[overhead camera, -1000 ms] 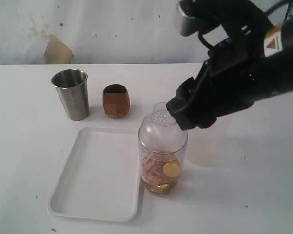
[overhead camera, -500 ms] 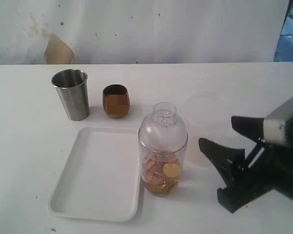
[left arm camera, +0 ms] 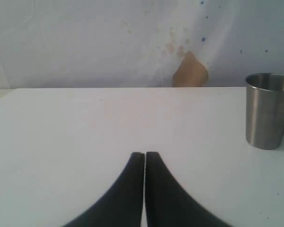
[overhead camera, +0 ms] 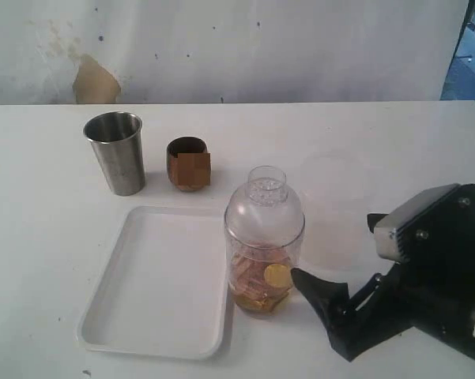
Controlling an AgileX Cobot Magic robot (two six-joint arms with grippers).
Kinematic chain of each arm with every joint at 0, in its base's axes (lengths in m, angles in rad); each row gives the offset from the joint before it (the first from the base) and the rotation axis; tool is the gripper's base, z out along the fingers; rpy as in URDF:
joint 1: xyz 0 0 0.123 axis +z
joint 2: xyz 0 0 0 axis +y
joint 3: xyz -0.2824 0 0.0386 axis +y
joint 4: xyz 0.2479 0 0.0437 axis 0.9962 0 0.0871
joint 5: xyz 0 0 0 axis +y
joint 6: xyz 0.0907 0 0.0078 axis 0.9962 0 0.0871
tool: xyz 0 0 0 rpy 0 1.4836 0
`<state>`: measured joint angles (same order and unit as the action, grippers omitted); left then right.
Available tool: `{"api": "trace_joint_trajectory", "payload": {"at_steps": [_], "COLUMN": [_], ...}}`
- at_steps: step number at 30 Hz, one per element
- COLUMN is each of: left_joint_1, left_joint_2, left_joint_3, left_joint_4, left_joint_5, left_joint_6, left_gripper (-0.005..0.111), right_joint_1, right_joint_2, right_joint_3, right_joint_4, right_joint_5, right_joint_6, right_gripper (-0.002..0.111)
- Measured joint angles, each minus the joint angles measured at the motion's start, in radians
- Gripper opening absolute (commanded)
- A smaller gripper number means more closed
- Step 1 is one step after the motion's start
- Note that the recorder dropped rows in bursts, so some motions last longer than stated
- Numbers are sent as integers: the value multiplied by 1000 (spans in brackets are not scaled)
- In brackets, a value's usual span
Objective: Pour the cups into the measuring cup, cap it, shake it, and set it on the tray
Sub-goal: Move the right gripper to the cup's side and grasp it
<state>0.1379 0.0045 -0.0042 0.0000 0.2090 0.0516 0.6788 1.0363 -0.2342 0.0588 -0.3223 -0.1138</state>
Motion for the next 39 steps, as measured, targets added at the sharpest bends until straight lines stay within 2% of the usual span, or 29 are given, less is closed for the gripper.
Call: {"api": "trace_joint_trajectory", "payload": {"at_steps": [8, 22, 39], "left_joint_1": [0, 0, 0], "left_joint_2": [0, 0, 0], "left_joint_3": [0, 0, 0], "left_joint_4": [0, 0, 0], "left_joint_5": [0, 0, 0], "left_joint_6": [0, 0, 0], "left_gripper": [1, 1, 1], "right_joint_1": [0, 0, 0], "right_joint_2": [177, 496, 738], "right_joint_3": [0, -8, -161], "right_joint_4": [-208, -229, -226], "right_joint_5": [-168, -518, -594], "right_joint_6": [147, 141, 81], "right_gripper": [105, 105, 105]}}
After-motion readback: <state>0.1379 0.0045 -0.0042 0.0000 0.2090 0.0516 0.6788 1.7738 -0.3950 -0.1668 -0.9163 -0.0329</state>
